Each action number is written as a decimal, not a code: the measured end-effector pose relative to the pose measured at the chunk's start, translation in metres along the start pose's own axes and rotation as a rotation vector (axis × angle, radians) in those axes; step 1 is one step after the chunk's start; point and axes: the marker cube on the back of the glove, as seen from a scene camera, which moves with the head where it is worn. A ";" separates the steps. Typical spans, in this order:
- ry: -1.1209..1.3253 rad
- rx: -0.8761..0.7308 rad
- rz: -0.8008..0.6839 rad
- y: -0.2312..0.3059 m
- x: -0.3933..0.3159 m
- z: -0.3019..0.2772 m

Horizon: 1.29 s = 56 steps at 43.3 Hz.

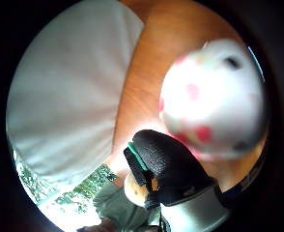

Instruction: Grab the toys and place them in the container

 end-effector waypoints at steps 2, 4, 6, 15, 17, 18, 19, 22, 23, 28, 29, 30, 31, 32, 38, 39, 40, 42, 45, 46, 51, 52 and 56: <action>-0.085 -0.007 0.011 -0.010 -0.024 0.006; -0.209 0.017 0.033 -0.020 -0.050 0.005; -0.278 0.063 0.061 -0.026 -0.059 0.004; -0.398 0.312 0.143 -0.029 -0.049 -0.005; -0.398 0.278 0.184 -0.027 -0.042 -0.013; -0.388 0.258 0.194 -0.025 -0.040 -0.017; -0.375 0.242 0.191 -0.022 -0.041 -0.022; -0.318 0.219 0.140 -0.007 -0.034 -0.039; -0.279 0.216 0.116 0.001 -0.024 -0.045; -0.278 0.244 0.252 0.029 0.004 -0.098; -0.337 0.259 0.297 0.033 0.002 -0.114; -0.360 0.275 0.289 0.039 -0.001 -0.127; -0.339 0.293 0.227 0.047 -0.004 -0.139; -0.290 0.312 0.135 0.058 -0.006 -0.151; -0.254 0.412 0.026 0.101 -0.017 -0.231; -0.294 0.431 0.051 0.105 -0.022 -0.245; -0.321 0.451 0.067 0.109 -0.026 -0.258; -0.319 0.488 0.081 0.116 -0.031 -0.281; -0.285 0.527 0.109 0.124 -0.037 -0.307; -0.270 0.540 0.100 0.126 -0.040 -0.314; -0.197 0.594 0.008 0.126 -0.067 -0.338; -0.194 0.600 -0.002 0.125 -0.075 -0.343; -0.181 0.602 -0.038 0.116 -0.101 -0.351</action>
